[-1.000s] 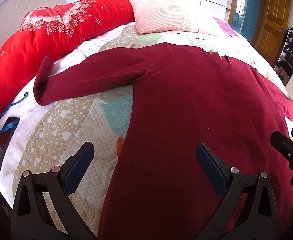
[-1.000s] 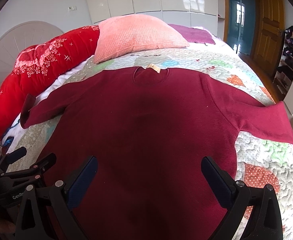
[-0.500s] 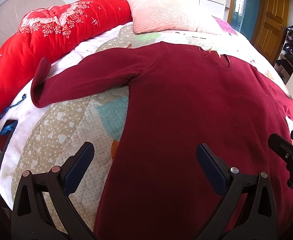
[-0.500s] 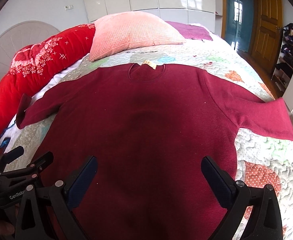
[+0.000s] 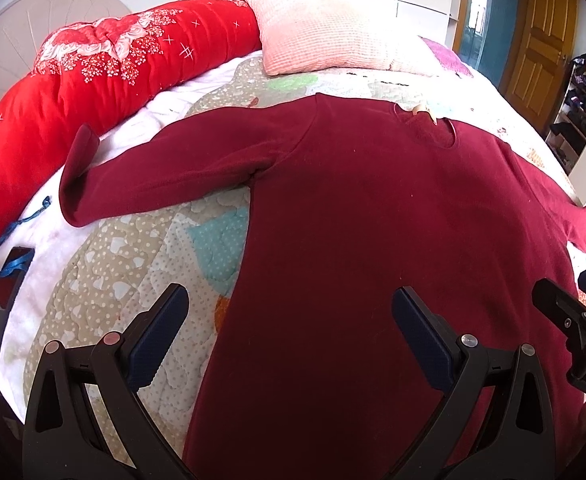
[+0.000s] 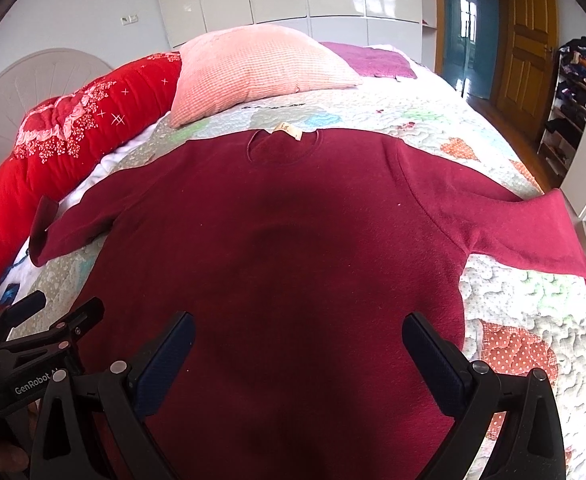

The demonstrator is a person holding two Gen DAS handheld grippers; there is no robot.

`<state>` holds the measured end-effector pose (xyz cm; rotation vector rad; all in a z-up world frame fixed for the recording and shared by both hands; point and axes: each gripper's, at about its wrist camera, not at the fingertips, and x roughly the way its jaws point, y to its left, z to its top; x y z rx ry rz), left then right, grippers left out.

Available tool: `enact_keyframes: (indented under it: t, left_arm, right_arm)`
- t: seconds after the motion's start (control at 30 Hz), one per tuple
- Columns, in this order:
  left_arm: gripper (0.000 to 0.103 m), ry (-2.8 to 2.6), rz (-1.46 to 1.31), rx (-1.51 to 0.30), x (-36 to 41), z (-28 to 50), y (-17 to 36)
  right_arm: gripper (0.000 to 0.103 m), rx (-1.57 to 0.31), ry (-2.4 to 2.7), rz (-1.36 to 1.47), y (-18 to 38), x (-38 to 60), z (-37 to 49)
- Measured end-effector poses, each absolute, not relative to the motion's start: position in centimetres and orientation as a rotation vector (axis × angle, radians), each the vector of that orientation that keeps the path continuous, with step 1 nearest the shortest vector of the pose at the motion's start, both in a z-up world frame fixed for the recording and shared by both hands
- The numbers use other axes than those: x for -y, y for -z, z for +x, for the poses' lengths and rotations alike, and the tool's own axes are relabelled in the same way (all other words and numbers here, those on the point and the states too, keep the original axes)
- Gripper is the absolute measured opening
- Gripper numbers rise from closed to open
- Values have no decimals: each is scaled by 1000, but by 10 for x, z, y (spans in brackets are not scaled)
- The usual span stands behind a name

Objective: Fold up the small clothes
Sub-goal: 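Move the left tool toward the sweater sleeve beside the red pillow, then grasp the sleeve cuff with the left tool and lift it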

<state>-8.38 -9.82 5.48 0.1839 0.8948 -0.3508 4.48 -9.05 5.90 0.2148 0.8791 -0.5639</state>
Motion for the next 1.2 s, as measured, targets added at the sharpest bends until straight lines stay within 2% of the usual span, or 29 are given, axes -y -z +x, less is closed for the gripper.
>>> enact_keyframes:
  t: [0.37, 0.73, 0.93, 1.13, 1.2]
  left_arm:
    - [102, 336, 193, -897, 98, -79, -52]
    - [102, 252, 165, -878, 62, -52, -57]
    - [102, 16, 184, -789, -3, 2, -77]
    - [102, -133, 161, -805, -52, 74, -67]
    - [98, -134, 150, -843, -63, 96, -56]
  right_arm:
    - [103, -896, 532, 196, -76, 152, -77]
    - [103, -912, 486, 203, -69, 185, -108]
    - [103, -910, 440, 207, -65, 197, -115]
    - [103, -912, 361, 230, -62, 198, -117]
    - [103, -916, 351, 221, -61, 201, -122]
